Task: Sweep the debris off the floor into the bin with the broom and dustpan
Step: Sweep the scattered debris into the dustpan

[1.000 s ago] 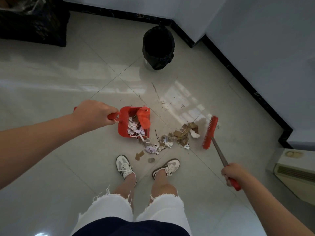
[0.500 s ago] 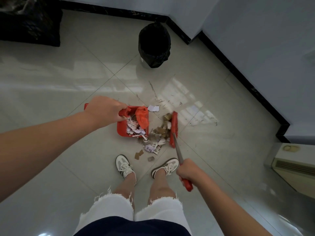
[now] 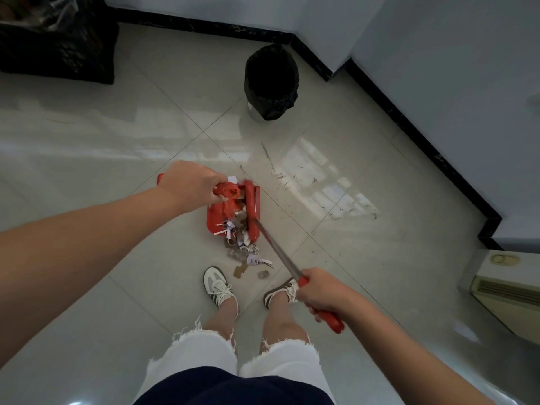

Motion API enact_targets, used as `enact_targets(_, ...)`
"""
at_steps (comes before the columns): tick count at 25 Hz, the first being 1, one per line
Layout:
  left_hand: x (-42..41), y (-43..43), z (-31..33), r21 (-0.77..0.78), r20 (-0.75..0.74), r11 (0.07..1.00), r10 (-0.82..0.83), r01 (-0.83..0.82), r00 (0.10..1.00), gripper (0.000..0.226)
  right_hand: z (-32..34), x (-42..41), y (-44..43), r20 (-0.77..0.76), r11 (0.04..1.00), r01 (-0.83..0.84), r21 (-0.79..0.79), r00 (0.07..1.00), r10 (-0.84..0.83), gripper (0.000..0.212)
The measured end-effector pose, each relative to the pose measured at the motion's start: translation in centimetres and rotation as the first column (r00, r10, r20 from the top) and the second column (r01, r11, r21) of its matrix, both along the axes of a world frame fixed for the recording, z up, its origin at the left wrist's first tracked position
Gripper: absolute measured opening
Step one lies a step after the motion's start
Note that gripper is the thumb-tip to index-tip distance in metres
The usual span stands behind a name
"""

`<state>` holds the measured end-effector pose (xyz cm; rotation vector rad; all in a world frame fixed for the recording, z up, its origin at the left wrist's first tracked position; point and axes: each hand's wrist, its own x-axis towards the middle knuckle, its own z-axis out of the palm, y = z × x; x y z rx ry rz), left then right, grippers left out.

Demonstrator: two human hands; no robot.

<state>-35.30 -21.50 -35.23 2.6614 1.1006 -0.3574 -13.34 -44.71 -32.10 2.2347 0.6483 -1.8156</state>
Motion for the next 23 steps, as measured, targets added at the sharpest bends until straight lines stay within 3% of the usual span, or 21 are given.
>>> enact_targets(3, -1.0, 0.0, 0.1, 0.015, -0.021, 1.0, -0.004, 0.004, 1.0, 0.035, 2.5, 3.4, -1.2, 0.062, 0.999, 0.045, 0.012, 0.997, -0.046, 0.021)
enact_targets(10, -1.4, -1.7, 0.6, -0.011, -0.055, 1.0, -0.007, 0.006, 0.998, 0.033, 2.1, 5.6, -3.8, 0.322, 0.991, -0.133, 0.027, 0.939, 0.117, 0.029)
enact_targets(14, -2.8, -2.1, 1.4, -0.019, -0.037, 0.999, 0.043, -0.044, 0.998, 0.034, 3.6, 7.7, -3.7, 0.292, 0.997, 0.04, 0.059, 0.955, -0.055, 0.021)
enact_targets(19, -2.2, -1.6, 4.9, -0.019, 0.105, 0.99, 0.138, -0.137, 0.985, 0.036, 7.6, 11.7, -4.1, 0.221, 0.984, 0.167, 0.054, 0.959, -0.175, 0.018)
enact_targets(23, -1.5, -1.0, 8.4, -0.069, 0.263, 0.941, 0.337, -0.331, 0.904, 0.033, 7.7, 14.4, -4.0, 0.202, 0.974, 0.217, 0.071, 0.953, -0.227, 0.016)
